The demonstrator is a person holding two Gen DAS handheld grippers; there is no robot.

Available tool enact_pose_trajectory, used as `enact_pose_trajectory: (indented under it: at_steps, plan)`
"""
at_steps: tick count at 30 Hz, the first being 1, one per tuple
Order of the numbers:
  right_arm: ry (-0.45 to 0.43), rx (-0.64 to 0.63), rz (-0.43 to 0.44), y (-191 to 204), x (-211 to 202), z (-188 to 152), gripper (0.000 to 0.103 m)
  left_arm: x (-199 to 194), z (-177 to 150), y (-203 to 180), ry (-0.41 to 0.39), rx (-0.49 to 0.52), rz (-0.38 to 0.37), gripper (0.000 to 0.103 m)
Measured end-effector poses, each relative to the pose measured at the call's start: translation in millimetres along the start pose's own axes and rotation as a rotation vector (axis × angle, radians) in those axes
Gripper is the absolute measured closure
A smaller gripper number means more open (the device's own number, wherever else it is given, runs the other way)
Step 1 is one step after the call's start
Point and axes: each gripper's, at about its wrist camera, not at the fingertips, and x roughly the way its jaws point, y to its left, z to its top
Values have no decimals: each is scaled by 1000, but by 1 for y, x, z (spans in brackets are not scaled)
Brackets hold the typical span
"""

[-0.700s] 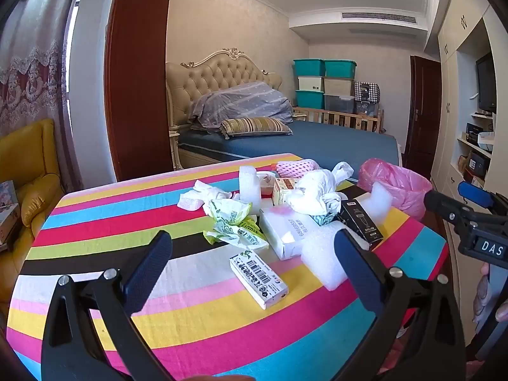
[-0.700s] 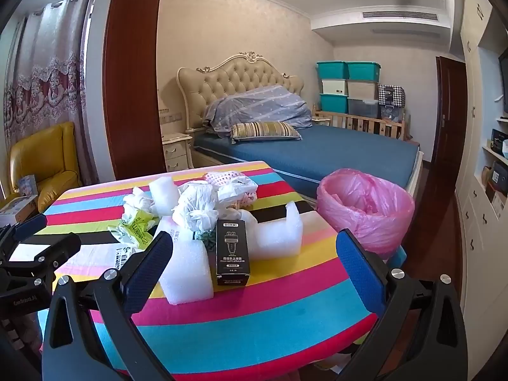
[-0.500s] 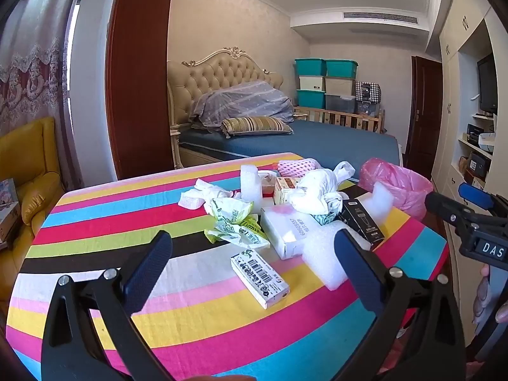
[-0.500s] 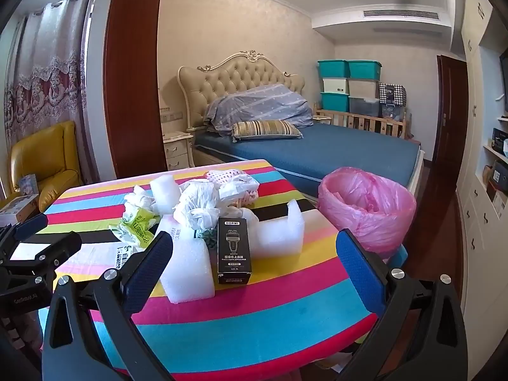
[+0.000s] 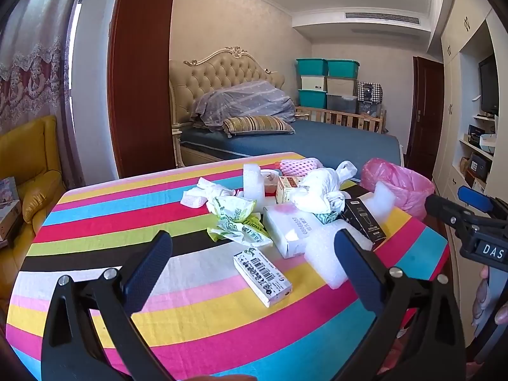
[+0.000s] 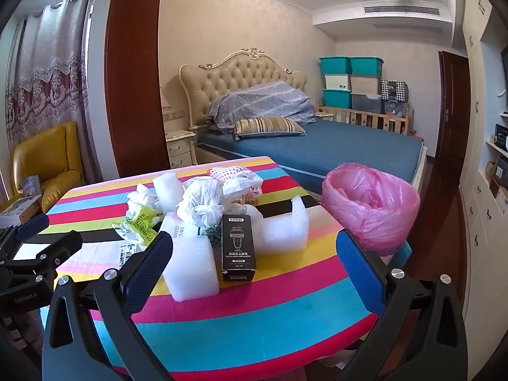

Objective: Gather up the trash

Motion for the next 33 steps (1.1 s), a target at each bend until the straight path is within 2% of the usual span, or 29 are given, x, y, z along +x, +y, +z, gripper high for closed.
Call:
enact_pose_trajectory:
  at_steps: [33]
  plan:
    - [16,21,13,0,3,-5,7,4,-4,-8,13,-3,-6,4]
